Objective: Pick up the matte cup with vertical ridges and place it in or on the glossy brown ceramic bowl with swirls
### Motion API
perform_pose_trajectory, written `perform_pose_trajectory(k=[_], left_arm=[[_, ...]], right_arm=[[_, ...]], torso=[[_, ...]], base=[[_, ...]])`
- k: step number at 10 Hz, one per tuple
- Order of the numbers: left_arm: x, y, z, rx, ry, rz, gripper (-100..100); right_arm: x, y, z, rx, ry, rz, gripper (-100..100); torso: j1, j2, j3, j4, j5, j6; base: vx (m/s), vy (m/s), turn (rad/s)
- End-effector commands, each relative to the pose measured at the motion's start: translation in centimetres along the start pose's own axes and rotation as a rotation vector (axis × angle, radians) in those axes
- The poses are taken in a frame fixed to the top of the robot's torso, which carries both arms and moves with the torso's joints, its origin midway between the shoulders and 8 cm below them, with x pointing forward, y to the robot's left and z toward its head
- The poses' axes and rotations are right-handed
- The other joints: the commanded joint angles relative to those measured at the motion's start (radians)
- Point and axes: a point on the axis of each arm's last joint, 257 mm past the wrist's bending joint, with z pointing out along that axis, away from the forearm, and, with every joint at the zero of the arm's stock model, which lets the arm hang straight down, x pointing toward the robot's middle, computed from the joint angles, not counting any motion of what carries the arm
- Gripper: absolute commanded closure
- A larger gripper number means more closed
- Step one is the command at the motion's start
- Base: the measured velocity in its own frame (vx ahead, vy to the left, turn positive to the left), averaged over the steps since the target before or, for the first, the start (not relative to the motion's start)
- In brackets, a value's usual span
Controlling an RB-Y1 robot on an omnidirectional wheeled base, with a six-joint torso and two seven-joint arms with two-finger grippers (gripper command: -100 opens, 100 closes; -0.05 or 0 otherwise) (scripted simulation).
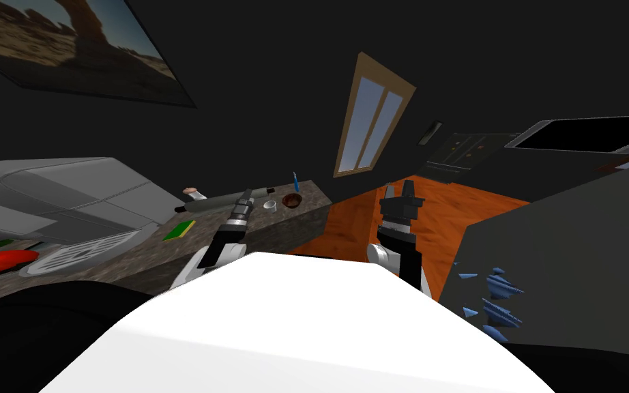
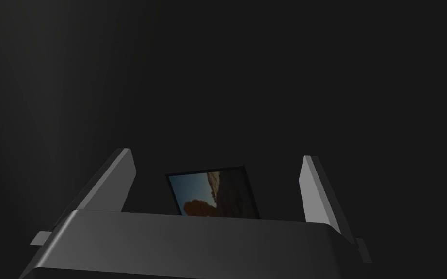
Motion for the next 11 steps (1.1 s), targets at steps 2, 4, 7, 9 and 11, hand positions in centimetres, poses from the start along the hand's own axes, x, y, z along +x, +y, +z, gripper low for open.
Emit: perform_pose_trajectory(k=[2,4,7,9,11], left_arm=[[-0.9,2.0,-0.3,-0.071,0.004,0.022,-100],[-1.8,3.6,-0.6,-0.128,0.006,0.041,-100],[-3.5,6.5,-1.2,-0.232,0.013,0.077,-100],[-4.3,8.4,-1.7,-0.299,0.02,0.093,-100],[-5.2,9.9,-2.2,-0.355,0.027,0.108,-100]], right_arm=[[0.0,0.0,0.0,0.0,0.0,0.0,0],[0.0,0.0,0.0,0.0,0.0,0.0,0],[0.0,0.0,0.0,0.0,0.0,0.0,0],[0.0,0.0,0.0,0.0,0.0,0.0,0],[0.0,0.0,0.0,0.0,0.0,0.0,0]], torso=[[0.0,0.0,0.0,0.0,0.0,0.0],[-0.001,0.0,0.0,0.0,0.0,0.0],[0.0,-0.001,0.0,0.0,0.0,0.0],[-0.001,0.0,0.0,0.0,0.0,0.0],[-0.001,0.0,0.0,0.0,0.0,0.0]], base=[[-0.039,-0.009,-0.041],[-0.037,-0.014,-0.042],[-0.036,-0.01,-0.045],[-0.041,-0.02,-0.067],[-0.031,-0.025,-0.046]])
